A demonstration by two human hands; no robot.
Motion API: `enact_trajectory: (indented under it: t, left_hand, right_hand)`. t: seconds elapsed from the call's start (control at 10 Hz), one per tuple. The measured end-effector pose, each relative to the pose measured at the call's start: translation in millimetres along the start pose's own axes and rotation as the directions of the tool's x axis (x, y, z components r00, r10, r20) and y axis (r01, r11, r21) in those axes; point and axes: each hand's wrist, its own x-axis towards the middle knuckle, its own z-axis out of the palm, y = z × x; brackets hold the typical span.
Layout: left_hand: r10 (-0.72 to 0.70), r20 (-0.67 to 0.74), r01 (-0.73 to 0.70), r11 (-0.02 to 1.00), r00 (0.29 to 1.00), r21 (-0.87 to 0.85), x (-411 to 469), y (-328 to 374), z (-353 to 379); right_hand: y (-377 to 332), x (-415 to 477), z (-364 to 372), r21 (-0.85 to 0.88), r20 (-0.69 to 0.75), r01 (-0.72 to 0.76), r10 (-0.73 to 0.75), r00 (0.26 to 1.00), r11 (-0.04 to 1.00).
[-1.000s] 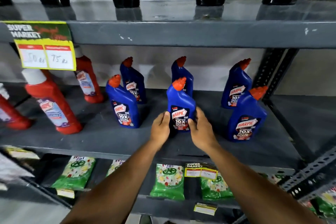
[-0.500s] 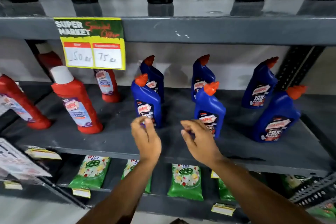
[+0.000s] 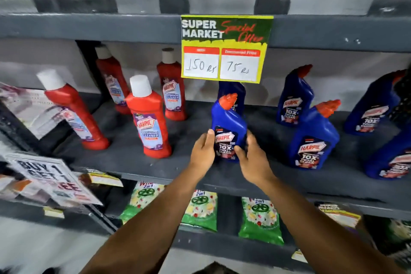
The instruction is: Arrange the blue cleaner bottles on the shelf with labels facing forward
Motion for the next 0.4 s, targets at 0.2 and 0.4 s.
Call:
enact_trajectory:
  t: [0.2,0.4]
  left_hand:
    - [0.073,-0.003,-0.073,0.996,0.997,-0.059,-13,-2,-6]
    - [0.084,-0.013,-0.084,0.996,0.996,0.003,-25,-4,-10]
  right_hand:
    - [-10,-16,4,-0.044,0.000,-0.017,0.017,1.000,0.999]
    - [-14,-22,-8,-0.005,0.061,-0.097,0.097,0.993,0.995]
